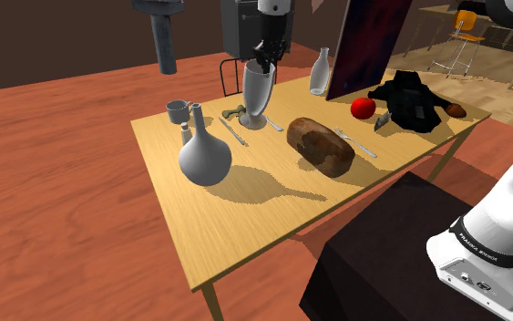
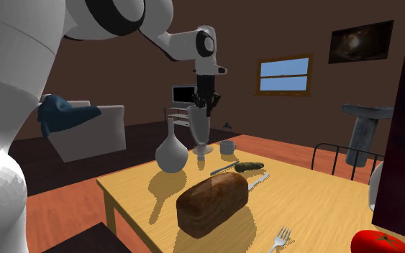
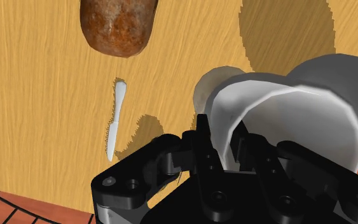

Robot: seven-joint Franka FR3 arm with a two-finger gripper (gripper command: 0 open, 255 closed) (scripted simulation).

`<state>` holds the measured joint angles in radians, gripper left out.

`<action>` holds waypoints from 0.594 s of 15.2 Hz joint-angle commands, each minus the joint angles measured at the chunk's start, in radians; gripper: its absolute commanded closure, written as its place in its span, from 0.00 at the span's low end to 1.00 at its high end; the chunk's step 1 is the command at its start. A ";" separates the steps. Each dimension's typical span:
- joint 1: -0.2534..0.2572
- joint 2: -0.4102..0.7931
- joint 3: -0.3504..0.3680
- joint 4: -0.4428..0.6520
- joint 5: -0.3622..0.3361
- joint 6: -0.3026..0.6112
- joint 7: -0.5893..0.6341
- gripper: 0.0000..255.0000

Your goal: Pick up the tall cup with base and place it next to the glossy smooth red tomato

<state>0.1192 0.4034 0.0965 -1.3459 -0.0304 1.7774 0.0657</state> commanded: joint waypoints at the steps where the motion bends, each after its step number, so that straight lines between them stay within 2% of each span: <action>1: 0.001 0.000 0.000 0.031 0.000 -0.030 0.000 1.00; 9: 0.005 0.023 0.001 0.175 -0.002 -0.151 0.001 1.00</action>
<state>0.1253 0.4225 0.0977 -1.1967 -0.0323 1.6473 0.0683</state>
